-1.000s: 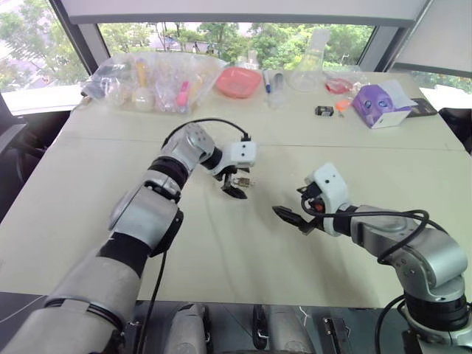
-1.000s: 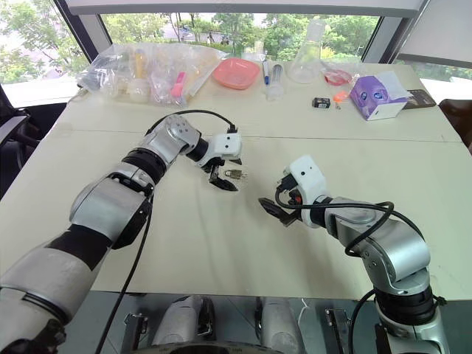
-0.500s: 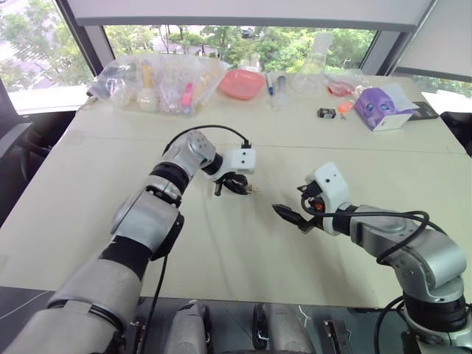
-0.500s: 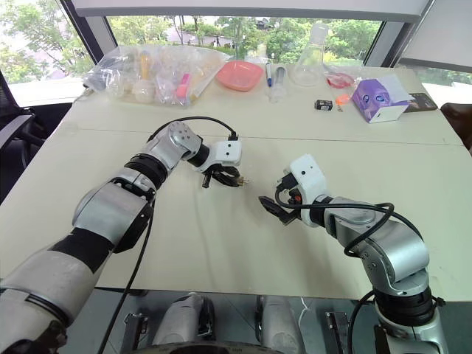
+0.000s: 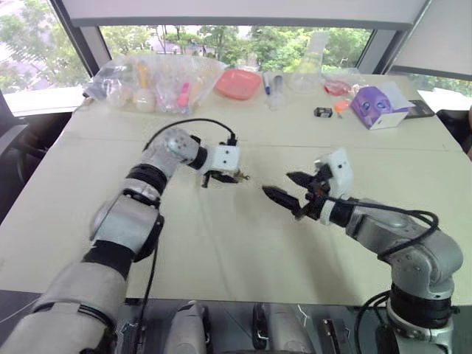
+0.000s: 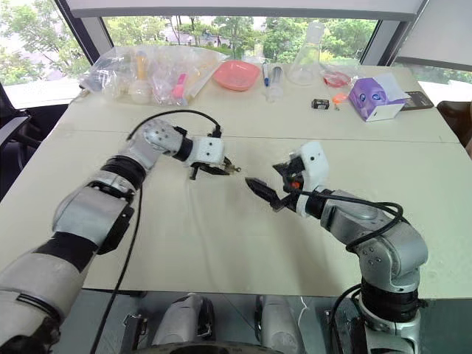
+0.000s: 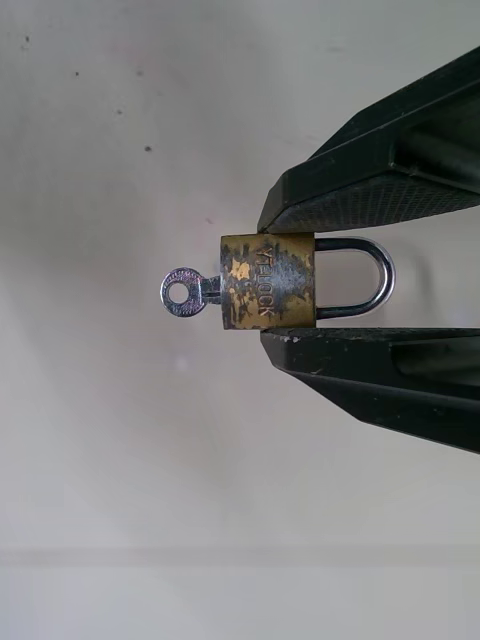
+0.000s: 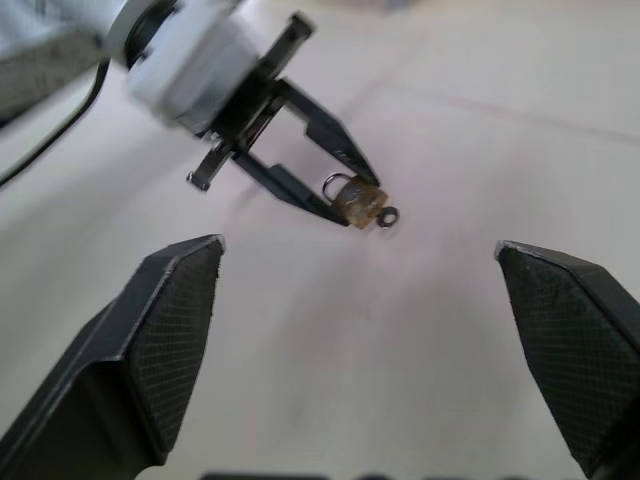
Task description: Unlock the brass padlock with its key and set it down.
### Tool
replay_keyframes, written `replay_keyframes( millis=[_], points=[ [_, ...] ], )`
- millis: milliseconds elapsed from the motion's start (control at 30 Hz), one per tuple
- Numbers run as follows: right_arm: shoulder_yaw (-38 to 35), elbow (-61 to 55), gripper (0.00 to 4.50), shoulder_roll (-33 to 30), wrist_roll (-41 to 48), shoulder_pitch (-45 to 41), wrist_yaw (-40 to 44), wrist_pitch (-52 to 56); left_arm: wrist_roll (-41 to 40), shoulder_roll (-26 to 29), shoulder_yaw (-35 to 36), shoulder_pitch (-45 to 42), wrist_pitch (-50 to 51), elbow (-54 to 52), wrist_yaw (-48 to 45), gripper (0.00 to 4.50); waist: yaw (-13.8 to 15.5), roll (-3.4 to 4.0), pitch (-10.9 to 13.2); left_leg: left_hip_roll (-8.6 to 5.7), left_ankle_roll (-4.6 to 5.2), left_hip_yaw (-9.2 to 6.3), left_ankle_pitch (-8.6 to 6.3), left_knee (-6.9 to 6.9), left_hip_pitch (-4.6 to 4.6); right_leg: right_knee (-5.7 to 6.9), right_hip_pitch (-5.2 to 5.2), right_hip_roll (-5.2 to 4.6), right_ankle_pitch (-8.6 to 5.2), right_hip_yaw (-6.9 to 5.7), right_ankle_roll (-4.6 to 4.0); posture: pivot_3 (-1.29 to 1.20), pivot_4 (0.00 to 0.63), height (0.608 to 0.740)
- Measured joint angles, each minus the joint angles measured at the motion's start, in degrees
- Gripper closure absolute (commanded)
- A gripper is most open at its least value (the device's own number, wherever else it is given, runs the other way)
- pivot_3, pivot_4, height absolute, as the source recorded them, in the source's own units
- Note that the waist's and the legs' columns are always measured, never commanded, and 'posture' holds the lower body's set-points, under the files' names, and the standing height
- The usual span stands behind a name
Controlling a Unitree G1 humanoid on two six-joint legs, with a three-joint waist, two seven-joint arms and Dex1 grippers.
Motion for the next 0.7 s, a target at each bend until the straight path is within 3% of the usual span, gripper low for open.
replay_keyframes(
  millis=[233, 567, 667, 700],
  points=[
    [-1.8, 4.6, 0.00, 2.1, 7.0, -5.9, -2.7, 4.9, -12.9, 5.5, 7.0, 6.6, -1.7, -15.7, -8.4, 3.79, 0.0, 0.01, 0.0, -0.02, -0.03, 0.01, 0.02, 0.01, -0.03, -0.03, 0.02, -0.04, 0.00, 0.01, 0.01, 0.00, 0.150, 0.740],
    [-5.8, 9.3, 0.00, 4.1, 19.6, -13.1, -7.8, 7.2, -21.1, 9.8, 8.7, 18.3, 15.7, -47.7, -5.8, 3.79, 0.1, 0.04, 0.0, -0.02, -0.06, 0.00, 0.03, 0.02, -0.03, -0.03, 0.06, -0.06, 0.02, 0.01, 0.04, 0.00, 0.150, 0.740],
    [-4.8, 9.5, 0.90, 3.2, 21.2, -12.7, -8.5, 7.2, -21.7, 9.4, 8.7, 20.2, 19.2, -52.7, -3.1, 3.79, 0.0, 0.04, 0.0, -0.03, -0.06, 0.00, 0.03, 0.02, -0.03, -0.04, 0.06, -0.06, 0.03, 0.01, 0.07, 0.00, 0.150, 0.740],
    [-4.5, 9.6, 1.40, 3.1, 21.5, -12.5, -8.7, 7.2, -21.7, 9.2, 8.7, 20.6, 19.8, -53.7, -2.7, 3.79, 0.0, 0.04, 0.0, -0.02, -0.07, 0.00, 0.04, 0.02, -0.03, -0.03, 0.06, -0.05, 0.03, 0.02, 0.07, 0.00, 0.150, 0.740]
  ],
)
